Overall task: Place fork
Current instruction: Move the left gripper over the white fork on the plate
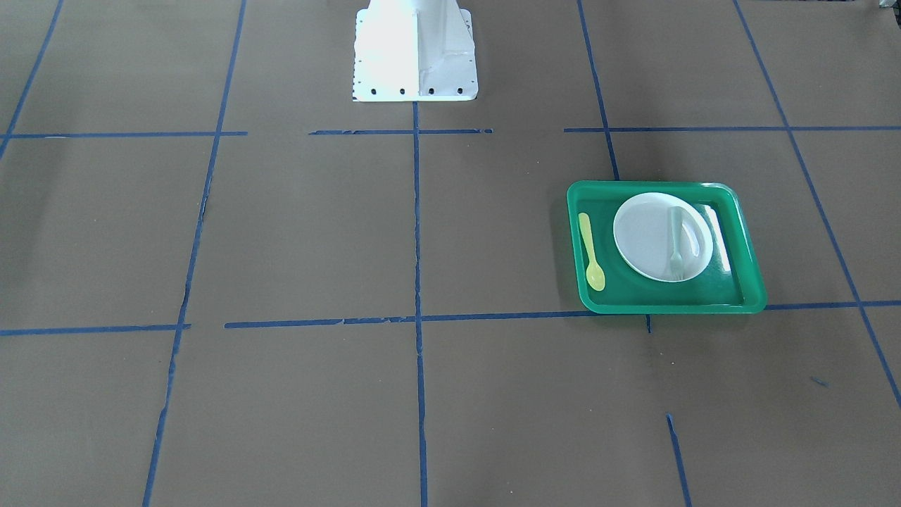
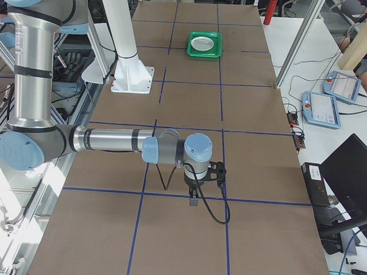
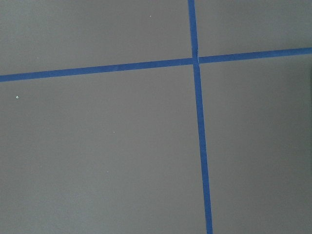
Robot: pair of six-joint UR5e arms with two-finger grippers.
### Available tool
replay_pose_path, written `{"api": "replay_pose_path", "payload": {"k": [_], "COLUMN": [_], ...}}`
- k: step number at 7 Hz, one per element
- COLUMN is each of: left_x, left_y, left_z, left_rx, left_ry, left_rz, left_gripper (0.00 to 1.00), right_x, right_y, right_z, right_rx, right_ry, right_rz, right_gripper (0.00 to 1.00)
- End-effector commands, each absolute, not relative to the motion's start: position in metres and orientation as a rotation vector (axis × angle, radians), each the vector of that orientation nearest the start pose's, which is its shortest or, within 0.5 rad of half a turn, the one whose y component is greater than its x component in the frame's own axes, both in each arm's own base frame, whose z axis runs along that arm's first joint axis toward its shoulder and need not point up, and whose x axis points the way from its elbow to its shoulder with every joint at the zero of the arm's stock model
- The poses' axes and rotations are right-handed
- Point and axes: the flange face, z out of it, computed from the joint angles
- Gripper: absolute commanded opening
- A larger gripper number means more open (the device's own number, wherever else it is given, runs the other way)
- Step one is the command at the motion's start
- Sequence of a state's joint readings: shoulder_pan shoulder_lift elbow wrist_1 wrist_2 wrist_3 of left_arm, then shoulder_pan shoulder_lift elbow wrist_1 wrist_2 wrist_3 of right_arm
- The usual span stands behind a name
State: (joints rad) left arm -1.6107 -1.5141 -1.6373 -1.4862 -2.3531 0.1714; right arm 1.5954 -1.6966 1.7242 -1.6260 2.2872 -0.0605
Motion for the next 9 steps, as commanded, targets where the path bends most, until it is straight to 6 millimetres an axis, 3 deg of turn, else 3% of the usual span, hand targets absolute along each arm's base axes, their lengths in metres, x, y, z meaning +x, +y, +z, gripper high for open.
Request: {"api": "replay_pose_path", "payload": {"k": [1,3,4,6,7,8,9], "left_x": [-0.082,-0.081,-0.054,0.041,0.079,0.115,0.163], "left_y": [-0.463,-0.481,-0.517,-0.573,-0.575,-0.565,-0.555], "left_z": [0.652,0.619,0.584,0.492,0.469,0.455,0.461], "left_rx": [0.031,0.096,0.145,0.143,0.112,0.095,0.045], "left_ry": [0.784,0.777,0.773,0.793,0.806,0.818,0.807], "left_rz": [0.103,0.134,0.207,0.177,0.135,0.164,0.150], "left_gripper": [1.00,1.00,1.00,1.00,1.00,1.00,1.00], "right_x": [0.079,0.079,0.079,0.079,0.079,0.079,0.079], "right_y": [-0.435,-0.435,-0.435,-0.435,-0.435,-0.435,-0.435], "right_z": [0.651,0.651,0.651,0.651,0.651,0.651,0.651], "right_rx": [0.004,0.004,0.004,0.004,0.004,0.004,0.004], "right_ry": [-0.717,-0.717,-0.717,-0.717,-0.717,-0.717,-0.717], "right_rz": [-0.025,-0.024,-0.024,-0.024,-0.025,-0.025,-0.025], "right_gripper": [1.00,1.00,1.00,1.00,1.00,1.00,1.00]}}
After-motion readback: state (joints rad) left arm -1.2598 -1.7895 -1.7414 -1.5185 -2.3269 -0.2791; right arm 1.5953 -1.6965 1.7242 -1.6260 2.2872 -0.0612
